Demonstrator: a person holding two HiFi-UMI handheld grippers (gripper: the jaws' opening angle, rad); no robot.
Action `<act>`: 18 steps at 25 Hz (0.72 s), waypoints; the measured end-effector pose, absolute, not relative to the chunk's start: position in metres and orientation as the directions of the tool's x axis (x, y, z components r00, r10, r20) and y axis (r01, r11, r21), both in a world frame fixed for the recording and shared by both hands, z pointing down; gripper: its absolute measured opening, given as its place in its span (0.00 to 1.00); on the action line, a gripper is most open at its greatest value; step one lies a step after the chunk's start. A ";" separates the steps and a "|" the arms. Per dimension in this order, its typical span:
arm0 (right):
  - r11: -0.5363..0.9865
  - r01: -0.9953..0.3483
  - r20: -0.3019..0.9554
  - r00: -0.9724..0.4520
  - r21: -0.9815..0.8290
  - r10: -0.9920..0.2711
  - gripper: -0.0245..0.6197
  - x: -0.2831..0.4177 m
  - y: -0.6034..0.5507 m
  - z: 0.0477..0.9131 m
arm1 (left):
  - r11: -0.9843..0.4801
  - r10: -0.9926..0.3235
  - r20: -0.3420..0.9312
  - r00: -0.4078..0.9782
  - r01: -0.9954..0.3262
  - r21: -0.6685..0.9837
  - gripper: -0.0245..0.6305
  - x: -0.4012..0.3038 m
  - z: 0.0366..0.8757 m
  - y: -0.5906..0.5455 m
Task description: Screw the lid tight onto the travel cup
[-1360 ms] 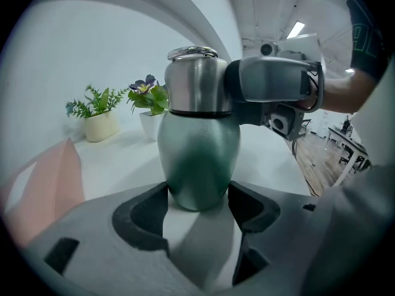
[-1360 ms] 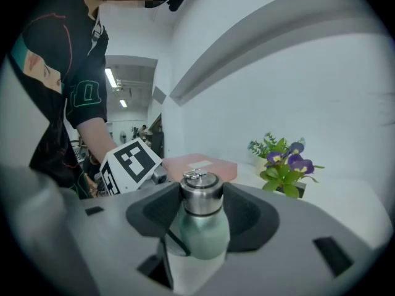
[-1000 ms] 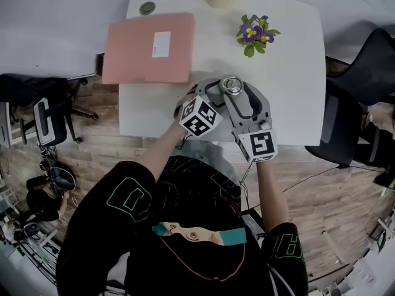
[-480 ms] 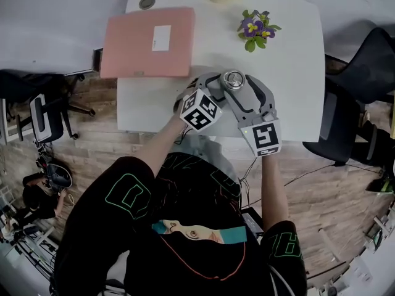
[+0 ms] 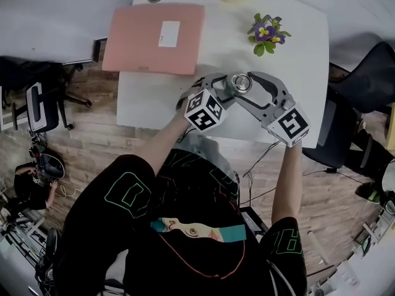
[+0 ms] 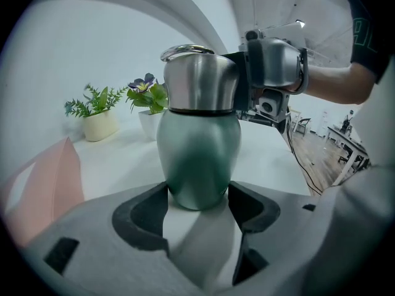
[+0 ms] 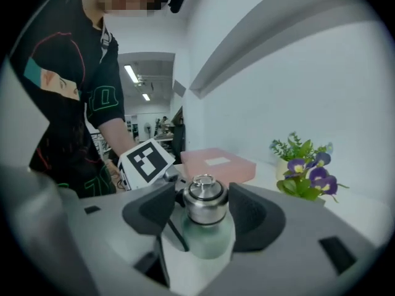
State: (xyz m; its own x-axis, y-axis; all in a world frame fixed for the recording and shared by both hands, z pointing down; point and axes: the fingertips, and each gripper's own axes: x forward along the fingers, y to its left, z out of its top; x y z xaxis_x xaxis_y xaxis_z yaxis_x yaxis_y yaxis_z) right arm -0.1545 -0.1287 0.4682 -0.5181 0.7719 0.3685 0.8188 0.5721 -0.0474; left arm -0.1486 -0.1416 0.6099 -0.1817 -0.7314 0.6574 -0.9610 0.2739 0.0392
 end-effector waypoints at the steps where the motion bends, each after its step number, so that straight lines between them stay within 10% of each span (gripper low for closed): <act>1: 0.548 0.835 0.375 -0.491 -0.056 0.786 0.47 -0.154 -0.128 0.469 | 0.274 -0.731 0.658 -0.182 -0.961 0.039 0.52 -0.149 0.610 -0.140; 10: 0.523 0.849 0.351 -0.470 -0.071 0.810 0.40 -0.157 -0.130 0.471 | 0.271 -0.729 0.661 -0.177 -0.962 0.041 0.52 -0.148 0.609 -0.141; 18: 0.754 0.656 0.196 -0.734 -0.044 0.650 0.40 -0.158 -0.138 0.473 | 0.268 -0.725 0.665 -0.180 -0.963 0.032 0.52 -0.148 0.610 -0.141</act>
